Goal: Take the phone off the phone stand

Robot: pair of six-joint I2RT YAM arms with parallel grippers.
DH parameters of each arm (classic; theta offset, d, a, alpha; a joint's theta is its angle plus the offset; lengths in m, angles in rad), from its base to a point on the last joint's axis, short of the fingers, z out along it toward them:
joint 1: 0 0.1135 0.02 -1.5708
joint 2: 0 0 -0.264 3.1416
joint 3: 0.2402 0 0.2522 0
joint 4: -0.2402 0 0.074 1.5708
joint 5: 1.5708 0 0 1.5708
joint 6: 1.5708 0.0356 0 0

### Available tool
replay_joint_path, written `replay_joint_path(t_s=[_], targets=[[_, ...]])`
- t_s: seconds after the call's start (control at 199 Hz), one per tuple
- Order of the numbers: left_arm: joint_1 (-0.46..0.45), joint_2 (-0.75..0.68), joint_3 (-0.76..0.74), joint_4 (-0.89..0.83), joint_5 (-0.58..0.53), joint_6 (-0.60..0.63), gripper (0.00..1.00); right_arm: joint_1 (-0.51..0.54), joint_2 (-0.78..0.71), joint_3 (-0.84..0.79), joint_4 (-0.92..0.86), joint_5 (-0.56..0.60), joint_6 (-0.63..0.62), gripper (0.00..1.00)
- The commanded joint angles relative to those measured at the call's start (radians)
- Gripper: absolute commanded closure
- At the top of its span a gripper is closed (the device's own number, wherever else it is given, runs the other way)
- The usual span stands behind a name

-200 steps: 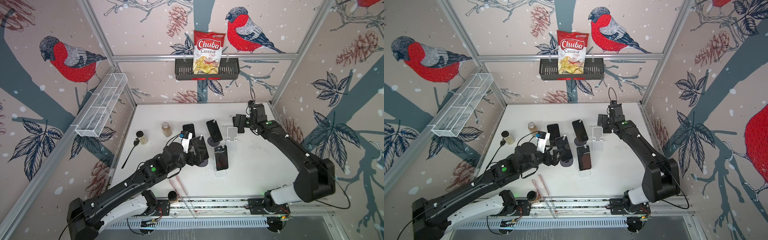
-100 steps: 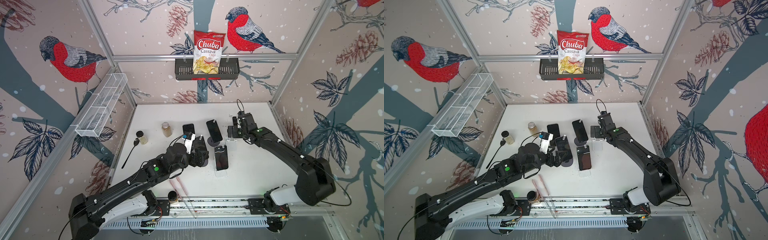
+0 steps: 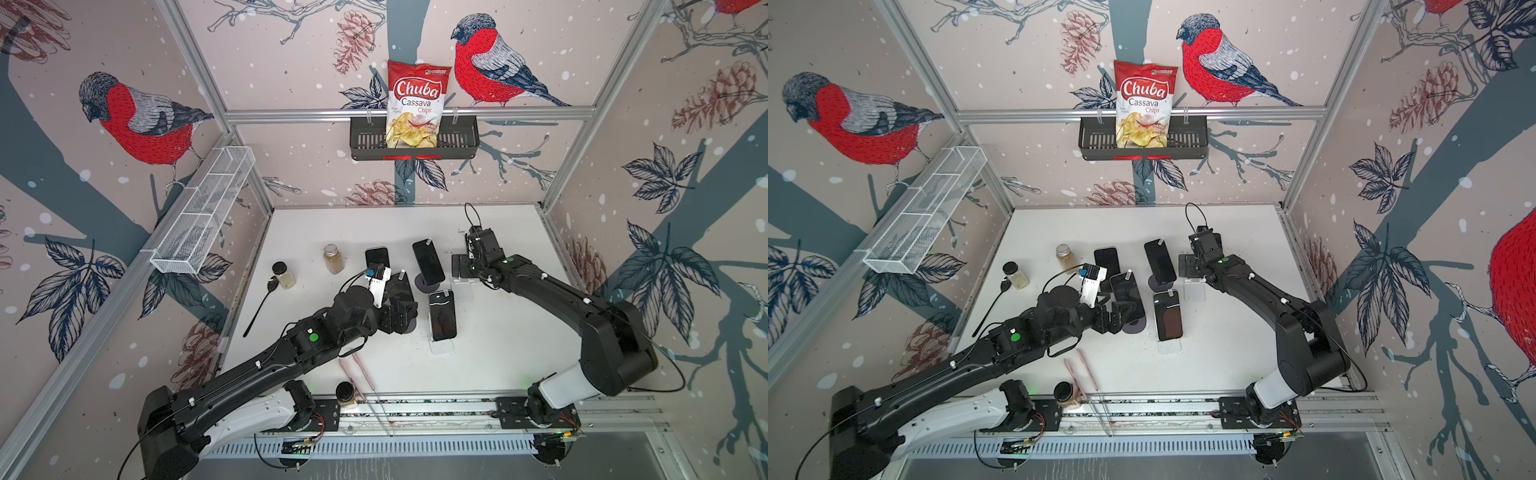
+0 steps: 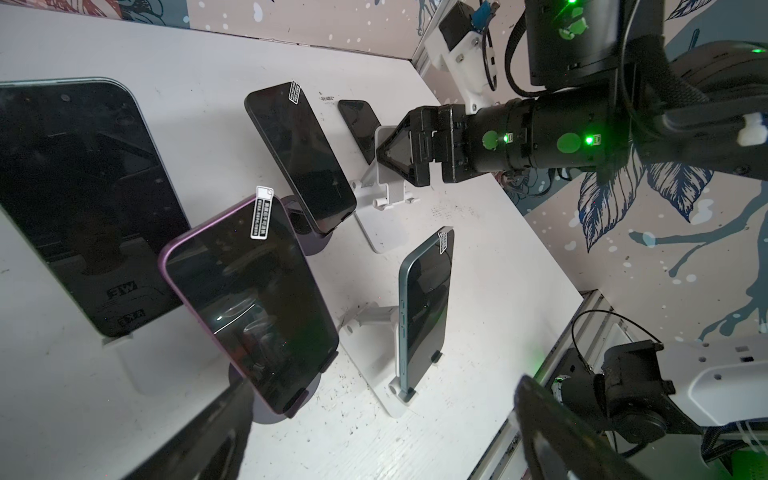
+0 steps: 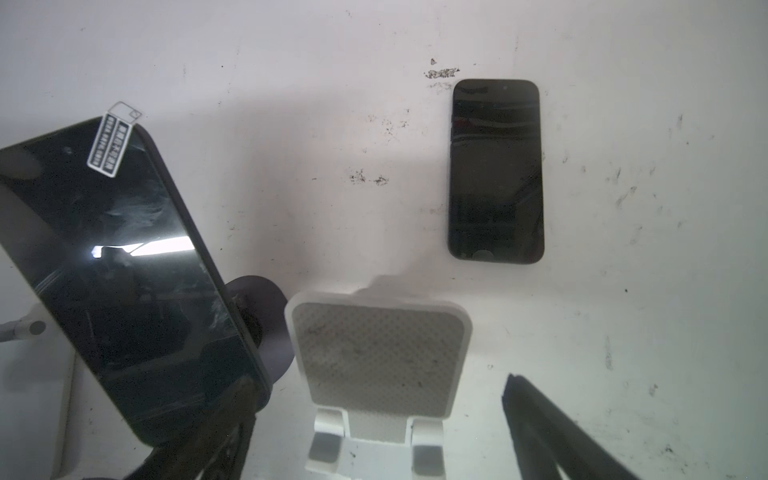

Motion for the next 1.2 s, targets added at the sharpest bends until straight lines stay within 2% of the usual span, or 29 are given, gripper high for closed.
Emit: replay_joint_path(t_s=[0.0,0.211,0.376,0.577,0.933,1.198], targets=[[-0.002,-0.002,-0.001,0.027,-0.006,0.004,0.03,0.002,0.023,0.015,0.032,0.027,0.020,0.08],[-0.002,-0.003,-0.004,0.025,-0.012,0.006,0.03,0.007,0.055,0.027,0.037,0.044,0.023,0.17],[-0.002,-0.003,-0.010,0.033,-0.012,0.006,0.03,0.010,0.059,0.025,0.045,0.047,0.028,0.32],[-0.002,-0.001,-0.012,0.036,-0.012,0.009,0.03,0.011,0.057,0.031,0.045,0.059,0.020,0.42],[-0.002,0.000,-0.014,0.039,-0.017,0.009,0.03,0.000,0.063,0.097,0.036,0.097,-0.030,0.44],[-0.003,0.003,-0.015,0.040,-0.024,0.011,0.03,-0.035,0.132,0.212,0.049,0.052,-0.081,0.44]])
